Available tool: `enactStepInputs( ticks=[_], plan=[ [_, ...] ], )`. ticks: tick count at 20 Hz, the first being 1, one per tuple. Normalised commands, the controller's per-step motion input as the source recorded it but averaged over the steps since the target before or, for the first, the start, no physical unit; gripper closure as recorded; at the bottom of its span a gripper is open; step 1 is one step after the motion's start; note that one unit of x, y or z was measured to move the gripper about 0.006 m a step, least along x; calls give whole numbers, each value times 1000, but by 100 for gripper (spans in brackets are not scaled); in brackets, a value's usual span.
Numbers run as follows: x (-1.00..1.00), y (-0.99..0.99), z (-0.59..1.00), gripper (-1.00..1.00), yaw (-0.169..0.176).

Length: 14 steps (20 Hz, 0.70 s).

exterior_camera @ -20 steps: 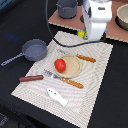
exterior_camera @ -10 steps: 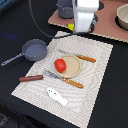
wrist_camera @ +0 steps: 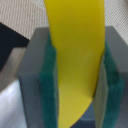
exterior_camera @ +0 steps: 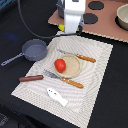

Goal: Interact with the objects in diverse but meaningful ways.

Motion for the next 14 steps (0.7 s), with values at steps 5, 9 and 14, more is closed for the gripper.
enactStepInputs(
  ticks=[5,9,14],
  plan=[
    [-1000,188,-654,100,0],
    [-1000,296,-682,100,0],
    [-926,318,-511,100,0]
  ],
)
